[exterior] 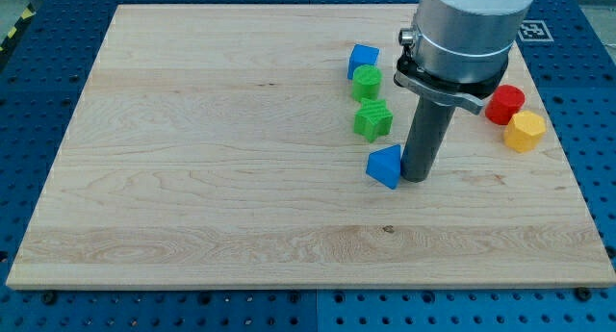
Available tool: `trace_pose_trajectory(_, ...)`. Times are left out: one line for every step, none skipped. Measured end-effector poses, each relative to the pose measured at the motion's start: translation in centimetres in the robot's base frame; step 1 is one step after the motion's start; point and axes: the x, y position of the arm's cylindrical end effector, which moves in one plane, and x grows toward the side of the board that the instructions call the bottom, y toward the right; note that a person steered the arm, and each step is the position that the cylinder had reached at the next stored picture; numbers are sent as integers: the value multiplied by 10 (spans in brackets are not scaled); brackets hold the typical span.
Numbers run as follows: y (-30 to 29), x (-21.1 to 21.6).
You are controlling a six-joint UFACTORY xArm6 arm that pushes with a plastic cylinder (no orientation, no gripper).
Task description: Move the red circle towards yellow heart
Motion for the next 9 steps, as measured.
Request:
trace_pose_trajectory(31, 0)
trace_pose_trajectory(92, 4)
trace_pose_trajectory(115, 4)
trace_pose_trajectory(115, 4)
trace_pose_trajectory(115, -3)
trace_pose_trajectory(115, -19)
trace_pose_trajectory(115, -21)
trace_pose_trajectory(115, -27)
trace_pose_trajectory(115, -37)
